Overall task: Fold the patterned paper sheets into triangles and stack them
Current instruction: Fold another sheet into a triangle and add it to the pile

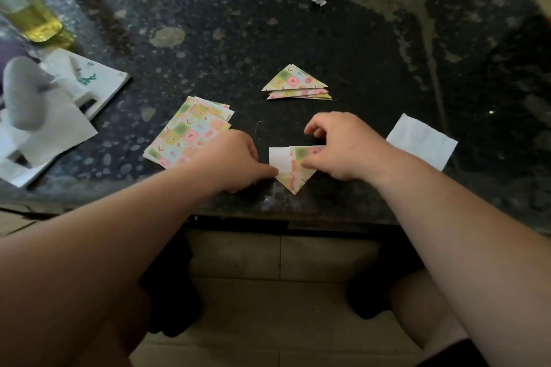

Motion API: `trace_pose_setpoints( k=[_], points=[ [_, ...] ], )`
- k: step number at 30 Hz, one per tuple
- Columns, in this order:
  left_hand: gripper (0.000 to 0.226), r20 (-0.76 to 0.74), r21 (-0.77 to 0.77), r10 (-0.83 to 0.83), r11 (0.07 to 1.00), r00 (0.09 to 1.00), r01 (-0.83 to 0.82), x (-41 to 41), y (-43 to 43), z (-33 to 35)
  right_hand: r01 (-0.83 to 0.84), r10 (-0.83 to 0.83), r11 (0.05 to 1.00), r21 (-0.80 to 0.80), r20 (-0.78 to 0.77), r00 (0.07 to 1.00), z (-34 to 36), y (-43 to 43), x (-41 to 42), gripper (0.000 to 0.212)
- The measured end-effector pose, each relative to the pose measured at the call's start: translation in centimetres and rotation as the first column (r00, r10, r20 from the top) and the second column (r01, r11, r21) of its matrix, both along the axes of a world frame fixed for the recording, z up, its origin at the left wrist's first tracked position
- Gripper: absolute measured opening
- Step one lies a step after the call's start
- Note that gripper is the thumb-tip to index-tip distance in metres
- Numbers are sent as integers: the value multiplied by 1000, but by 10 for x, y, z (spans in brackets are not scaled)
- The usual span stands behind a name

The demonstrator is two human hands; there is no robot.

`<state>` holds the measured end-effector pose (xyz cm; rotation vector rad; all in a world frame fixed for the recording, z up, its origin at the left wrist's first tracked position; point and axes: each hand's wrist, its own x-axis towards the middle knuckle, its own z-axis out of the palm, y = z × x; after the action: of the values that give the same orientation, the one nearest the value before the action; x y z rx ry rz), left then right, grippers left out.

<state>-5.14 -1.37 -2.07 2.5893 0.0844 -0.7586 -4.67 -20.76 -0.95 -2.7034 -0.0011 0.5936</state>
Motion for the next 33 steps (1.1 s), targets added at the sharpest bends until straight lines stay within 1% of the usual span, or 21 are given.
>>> trace_pose_setpoints(
  k=[2, 4, 7, 9, 12, 15, 16, 17, 18, 19, 20, 21, 22, 23, 25, 27, 28, 29, 31, 32, 33],
  points=[
    [46, 72, 94, -69, 994, 995, 62, -4, -4, -3, -72, 70, 993, -93, -21, 997, -5, 8, 0, 73],
    [50, 102, 129, -97, 988, 990, 83, -7, -6, -5, -46, 40, 995, -84, -70, 997, -9, 13, 1, 74],
    [50, 111, 107, -105, 990, 988, 94, -11, -6, -9, -11, -7, 996, -84, -204, 979, -9, 16, -1, 49],
    [49, 108, 80, -108, 992, 988, 100, -13, -7, -10, -31, 15, 998, -63, -242, 970, -7, 13, -3, 33],
    [47, 110, 35, -95, 995, 989, 92, -14, -5, -13, -39, 54, 997, 68, -225, 973, -1, 5, -6, 16],
    [37, 106, -116, 0, 993, 994, 12, -12, -5, -14, 45, 5, 966, 255, -190, 982, 3, -11, -10, 14],
    [30, 85, -201, 53, 979, 995, -35, -11, -5, -14, 121, -55, 931, 344, -195, 979, 2, -17, -11, 12],
    [24, 35, -314, 116, 944, 993, -99, -10, -5, -13, 223, -130, 869, 442, -229, 965, 0, -22, -12, 10],
    [19, -49, -445, 177, 877, 983, -180, -9, -7, -12, 329, -202, 786, 524, -287, 937, -1, -27, -13, 9],
    [16, -156, -558, 220, 785, 963, -270, -10, -10, -10, 409, -246, 710, 573, -343, 907, -3, -30, -13, 9],
    [14, -260, -637, 243, 684, 935, -355, -11, -13, -8, 452, -262, 664, 596, -381, 887, -5, -34, -13, 10],
    [13, -340, -682, 254, 597, 906, -423, -11, -16, -7, 476, -262, 635, 609, -410, 874, -7, -36, -13, 12],
    [12, -395, -700, 258, 537, 882, -471, -11, -18, -6, 482, -247, 623, 616, -430, 869, -9, -38, -13, 14],
    [11, -432, -705, 257, 501, 864, -502, -10, -20, -6, 470, -225, 633, 615, -435, 872, -10, -39, -14, 17],
    [10, -472, -709, 245, 465, 847, -530, -7, -22, -6, 436, -196, 651, 621, -418, 887, -9, -40, -16, 23],
    [9, -459, -712, 227, 485, 859, -508, -3, -23, -7, 454, -226, 600, 659, -405, 886, -9, -42, -15, 32],
    [9, -445, -711, 214, 506, 869, -489, -2, -23, -8, 468, -254, 570, 675, -397, 882, -9, -43, -13, 31],
    [8, -435, -708, 200, 526, 878, -470, -1, -22, -8, 476, -281, 556, 681, -385, 879, -10, -43, -11, 25],
    [7, -425, -703, 181, 551, 887, -449, 1, -21, -10, 484, -322, 574, 660, -361, 875, -11, -43, -9, 8],
    [7, -425, -700, 182, 555, 887, -449, 1, -20, -10, 486, -330, 590, 645, -356, 874, -12, -43, -8, 4],
    [6, -429, -697, 192, 551, 883, -458, 2, -20, -11, 482, -329, 607, 632, -353, 876, -13, -43, -8, 6]
  ],
)
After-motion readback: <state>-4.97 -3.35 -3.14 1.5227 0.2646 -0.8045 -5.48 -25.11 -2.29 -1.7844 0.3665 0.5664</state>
